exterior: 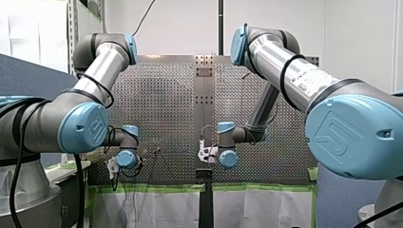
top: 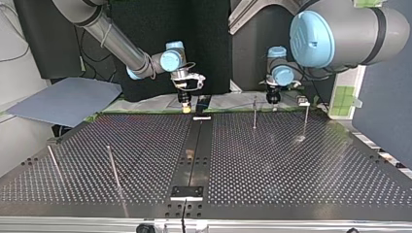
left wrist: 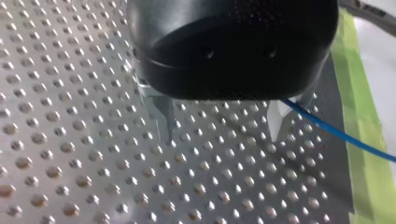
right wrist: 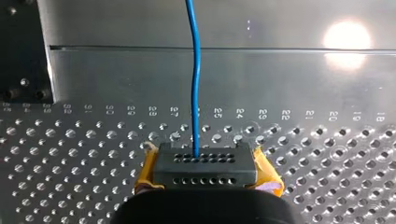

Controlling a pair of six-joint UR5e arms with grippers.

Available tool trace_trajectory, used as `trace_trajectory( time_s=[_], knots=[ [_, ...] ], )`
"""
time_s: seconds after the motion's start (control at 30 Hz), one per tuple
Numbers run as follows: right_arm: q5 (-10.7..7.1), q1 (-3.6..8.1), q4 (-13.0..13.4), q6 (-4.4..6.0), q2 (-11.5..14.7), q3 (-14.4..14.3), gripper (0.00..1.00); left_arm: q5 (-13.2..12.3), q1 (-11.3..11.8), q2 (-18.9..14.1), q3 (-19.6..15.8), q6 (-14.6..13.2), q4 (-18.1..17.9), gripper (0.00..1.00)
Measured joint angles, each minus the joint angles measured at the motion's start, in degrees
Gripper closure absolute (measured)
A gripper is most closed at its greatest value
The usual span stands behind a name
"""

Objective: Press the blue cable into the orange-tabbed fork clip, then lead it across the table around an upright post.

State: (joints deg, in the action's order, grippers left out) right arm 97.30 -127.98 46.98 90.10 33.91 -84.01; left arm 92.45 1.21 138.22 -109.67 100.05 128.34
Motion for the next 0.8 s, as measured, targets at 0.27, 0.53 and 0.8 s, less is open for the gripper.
trace_trajectory(
  time_s=[0.27, 0.53, 0.8],
  knots=[
    [-0.06, 0.04, -0.37, 0.00, -0.01, -0.04, 1.00, -3.98, 0.29, -3.94, -3.99, 1.55, -2.88, 0.00],
    [-0.08, 0.05, -1.03, 0.00, -0.02, -0.04, 1.00, -8.18, 0.23, -8.15, -8.20, 4.73, -4.41, 0.00],
    [-0.09, 0.04, -1.28, 0.00, -0.04, -0.06, 1.00, -11.55, -0.29, -12.17, -12.20, 4.85, -4.06, 0.00]
  ],
)
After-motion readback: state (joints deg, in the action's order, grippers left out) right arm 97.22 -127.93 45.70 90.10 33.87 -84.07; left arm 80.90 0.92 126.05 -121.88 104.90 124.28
